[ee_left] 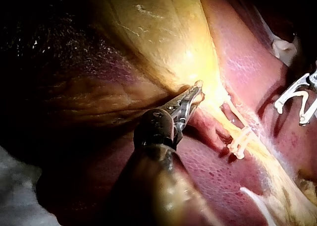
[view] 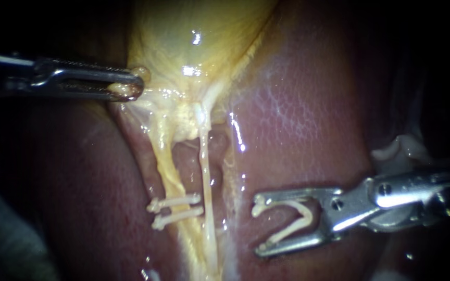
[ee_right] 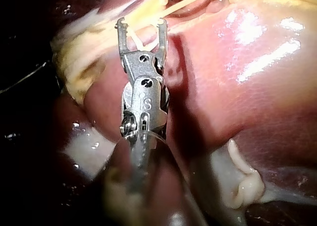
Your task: Clipping third clip left tube
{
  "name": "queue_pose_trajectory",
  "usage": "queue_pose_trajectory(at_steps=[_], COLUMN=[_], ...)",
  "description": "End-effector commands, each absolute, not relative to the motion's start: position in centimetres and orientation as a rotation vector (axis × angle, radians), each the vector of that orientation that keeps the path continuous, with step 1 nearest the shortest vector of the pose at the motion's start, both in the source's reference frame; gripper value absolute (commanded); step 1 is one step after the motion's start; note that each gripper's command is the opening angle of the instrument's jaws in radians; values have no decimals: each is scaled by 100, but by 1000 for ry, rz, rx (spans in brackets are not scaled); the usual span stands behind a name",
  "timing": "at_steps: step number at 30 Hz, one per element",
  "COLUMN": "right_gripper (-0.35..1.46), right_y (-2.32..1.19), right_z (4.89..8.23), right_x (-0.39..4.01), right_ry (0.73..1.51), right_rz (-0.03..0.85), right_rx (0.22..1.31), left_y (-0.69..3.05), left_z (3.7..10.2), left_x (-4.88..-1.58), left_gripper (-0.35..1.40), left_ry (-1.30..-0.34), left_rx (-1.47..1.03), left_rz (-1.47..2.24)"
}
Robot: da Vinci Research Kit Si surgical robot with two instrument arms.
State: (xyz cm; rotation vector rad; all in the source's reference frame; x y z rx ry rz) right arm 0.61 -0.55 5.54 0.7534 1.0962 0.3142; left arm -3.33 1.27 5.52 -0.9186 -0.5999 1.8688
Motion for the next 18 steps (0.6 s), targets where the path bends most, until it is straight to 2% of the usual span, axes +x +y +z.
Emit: queue_pose_trajectory(at_steps=[1,5,12,18], right_gripper=[45,45,45,45], right_y=[-53,-47,-30,-14], right_z=[556,560,573,588], right_x=[66,87,123,136], right_ry=[1089,1059,1034,1056], right_rz=[326,375,418,478], right_rx=[773,854,931,937], left_y=[127,127,127,126], left_z=[552,552,551,551], left_x=[-333,-333,-333,-333], left_gripper=[-35,-35,-35,-35], left_ry=[-599,-599,-599,-598], left_rx=[-918,-918,-918,-918], left_rz=[1869,1869,1869,1868])
